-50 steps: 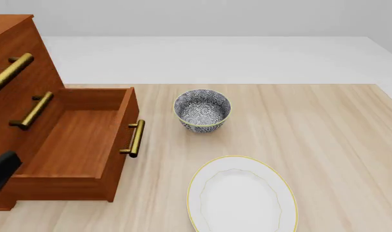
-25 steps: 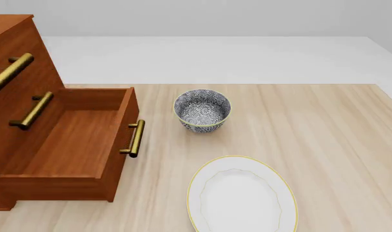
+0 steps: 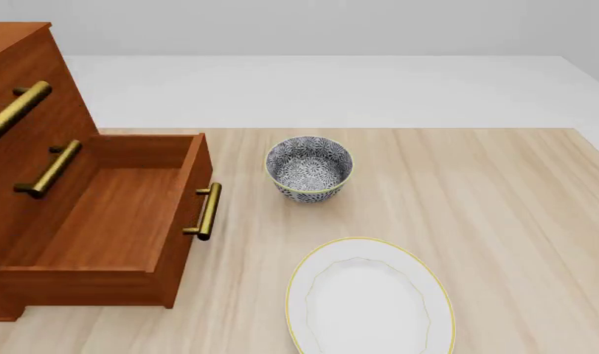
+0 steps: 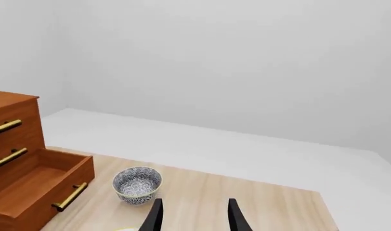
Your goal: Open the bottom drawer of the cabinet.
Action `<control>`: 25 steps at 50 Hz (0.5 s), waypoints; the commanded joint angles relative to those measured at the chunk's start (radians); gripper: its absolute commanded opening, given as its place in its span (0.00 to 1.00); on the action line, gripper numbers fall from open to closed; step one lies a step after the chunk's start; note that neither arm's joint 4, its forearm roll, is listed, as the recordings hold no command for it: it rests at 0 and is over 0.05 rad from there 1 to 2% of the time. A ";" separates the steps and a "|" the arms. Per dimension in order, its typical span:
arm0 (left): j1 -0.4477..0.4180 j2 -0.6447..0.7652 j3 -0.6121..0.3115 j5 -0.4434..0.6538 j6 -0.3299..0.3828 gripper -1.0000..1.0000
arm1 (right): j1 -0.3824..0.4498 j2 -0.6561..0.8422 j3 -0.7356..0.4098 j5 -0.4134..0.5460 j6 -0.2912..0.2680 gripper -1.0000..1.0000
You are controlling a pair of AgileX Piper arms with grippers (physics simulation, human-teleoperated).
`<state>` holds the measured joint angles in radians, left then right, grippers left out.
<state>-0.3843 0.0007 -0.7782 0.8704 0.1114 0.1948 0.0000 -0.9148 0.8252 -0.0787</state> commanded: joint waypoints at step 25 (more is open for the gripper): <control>0.068 -0.001 -0.288 0.328 0.026 1.00 | 0.016 0.000 -0.200 0.288 -0.054 1.00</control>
<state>-0.3437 0.0001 -0.9847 1.1035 0.1261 0.2164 0.0001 -1.0496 1.0217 -0.1223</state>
